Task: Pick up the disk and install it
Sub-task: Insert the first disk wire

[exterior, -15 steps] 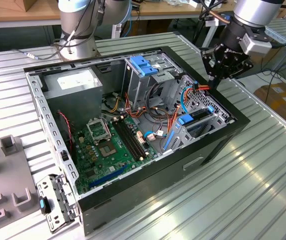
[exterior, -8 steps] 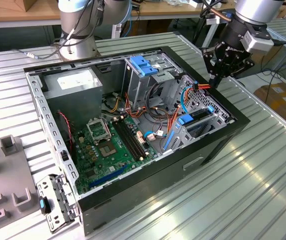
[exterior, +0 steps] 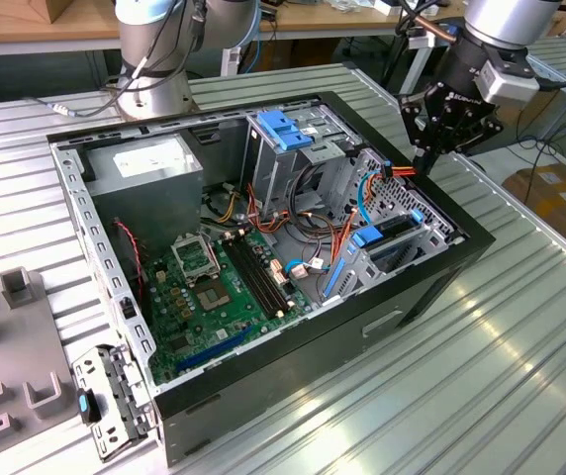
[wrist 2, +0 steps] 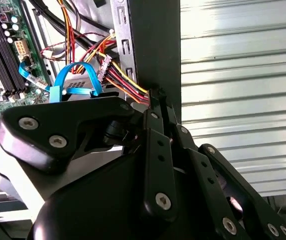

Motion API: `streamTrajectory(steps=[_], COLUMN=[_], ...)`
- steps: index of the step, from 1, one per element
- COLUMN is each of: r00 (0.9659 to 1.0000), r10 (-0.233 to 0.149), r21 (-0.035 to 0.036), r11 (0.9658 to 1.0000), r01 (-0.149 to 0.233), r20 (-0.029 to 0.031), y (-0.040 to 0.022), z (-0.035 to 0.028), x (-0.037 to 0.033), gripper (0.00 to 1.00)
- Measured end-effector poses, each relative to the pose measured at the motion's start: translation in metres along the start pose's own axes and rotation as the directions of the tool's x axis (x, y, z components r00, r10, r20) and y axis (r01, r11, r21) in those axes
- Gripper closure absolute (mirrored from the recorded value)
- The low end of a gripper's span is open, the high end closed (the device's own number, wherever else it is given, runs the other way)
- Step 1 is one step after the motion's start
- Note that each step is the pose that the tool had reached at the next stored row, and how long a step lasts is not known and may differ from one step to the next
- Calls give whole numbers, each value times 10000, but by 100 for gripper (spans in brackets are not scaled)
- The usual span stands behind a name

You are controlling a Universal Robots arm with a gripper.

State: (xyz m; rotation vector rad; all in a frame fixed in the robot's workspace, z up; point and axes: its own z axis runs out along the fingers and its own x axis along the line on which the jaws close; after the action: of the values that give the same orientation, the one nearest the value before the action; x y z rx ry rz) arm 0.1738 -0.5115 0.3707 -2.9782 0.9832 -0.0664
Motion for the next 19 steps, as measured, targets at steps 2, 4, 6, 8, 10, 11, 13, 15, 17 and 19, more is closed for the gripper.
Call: streamTrajectory(steps=[2,4,6,8,10,11,13,15,17,19], r00=[9999,9999,9999,9999,9999,9999,9999,9999,9999,9999], r10=[110,116,115,120,139,143,145,147,148,148], r21=[-4,-5,-4,-3,-5,-5,-5,-5,-4,-5], r11=[9999,9999,9999,9999,9999,9999,9999,9999,9999,9999], r01=[-110,-116,-115,-120,-139,-143,-145,-147,-148,-148], r20=[-2,-2,-1,-1,-2,-2,-2,-2,-1,-1], y=[4,24,80,101,114,114,114,114,114,114], z=[0,-1,-4,-4,-6,-6,-6,-6,-7,-12], x=[-5,-19,-62,-83,-96,-96,-96,-97,-97,-97], gripper=[83,83,83,83,83,83,83,83,83,83])
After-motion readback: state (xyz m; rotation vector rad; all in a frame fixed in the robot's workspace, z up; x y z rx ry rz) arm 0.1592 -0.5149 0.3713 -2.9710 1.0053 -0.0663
